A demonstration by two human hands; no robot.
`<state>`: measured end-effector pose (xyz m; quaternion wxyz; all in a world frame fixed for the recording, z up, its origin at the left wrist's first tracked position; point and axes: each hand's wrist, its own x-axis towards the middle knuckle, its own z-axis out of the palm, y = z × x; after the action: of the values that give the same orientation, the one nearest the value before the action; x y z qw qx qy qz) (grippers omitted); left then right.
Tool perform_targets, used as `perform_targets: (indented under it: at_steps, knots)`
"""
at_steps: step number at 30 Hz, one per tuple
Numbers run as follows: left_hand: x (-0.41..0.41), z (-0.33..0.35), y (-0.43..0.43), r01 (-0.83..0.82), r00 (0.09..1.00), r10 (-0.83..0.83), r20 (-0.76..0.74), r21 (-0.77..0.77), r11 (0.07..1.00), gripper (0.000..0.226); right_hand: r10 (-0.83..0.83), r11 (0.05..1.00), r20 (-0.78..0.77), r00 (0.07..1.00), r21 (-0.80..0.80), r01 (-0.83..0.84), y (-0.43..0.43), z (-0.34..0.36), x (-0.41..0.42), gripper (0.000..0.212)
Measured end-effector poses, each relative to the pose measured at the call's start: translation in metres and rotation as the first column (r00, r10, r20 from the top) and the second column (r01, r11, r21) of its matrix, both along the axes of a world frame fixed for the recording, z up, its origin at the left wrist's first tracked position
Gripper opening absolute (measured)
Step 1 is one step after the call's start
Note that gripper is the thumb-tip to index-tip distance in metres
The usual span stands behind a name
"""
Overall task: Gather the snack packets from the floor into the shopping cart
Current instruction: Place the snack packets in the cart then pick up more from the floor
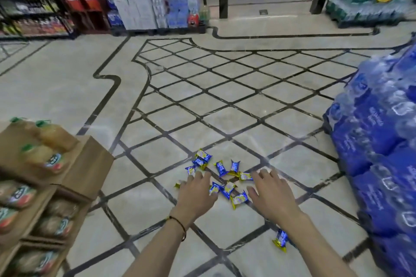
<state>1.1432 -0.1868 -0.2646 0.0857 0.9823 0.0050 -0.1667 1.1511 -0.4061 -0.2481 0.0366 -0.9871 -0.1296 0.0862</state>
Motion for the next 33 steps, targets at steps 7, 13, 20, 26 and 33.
perform_targets:
  at_steps: [7, 13, 20, 26, 33]
  knots:
    - [0.095, -0.044, 0.002, 0.029, 0.998, -0.03, -0.056, -0.014, 0.999, 0.052, 0.002, 0.999, -0.081, 0.997, 0.032, 0.0, 0.0, -0.052, 0.084, 0.038]
    - [0.18, -0.105, -0.001, -0.08, 0.994, 0.076, -0.073, -0.055, 0.995, 0.051, 0.094, 0.994, -0.207, 0.974, 0.071, -0.081, -0.017, -0.138, 0.17, 0.037]
    - [0.246, -0.24, 0.001, -0.171, 0.98, 0.161, -0.116, -0.081, 0.982, 0.056, 0.148, 0.989, -0.236, 0.96, 0.035, -0.144, -0.021, -0.289, 0.249, 0.028]
    - [0.277, -0.398, 0.006, -0.153, 0.977, 0.14, -0.161, -0.071, 0.986, 0.052, 0.246, 0.966, -0.269, 0.931, -0.01, -0.258, -0.014, -0.442, 0.295, 0.035]
    - [0.291, -0.603, 0.017, -0.108, 0.974, 0.101, -0.201, -0.023, 0.994, 0.057, 0.211, 0.978, -0.376, 0.902, 0.087, -0.192, 0.003, -0.637, 0.295, 0.044]
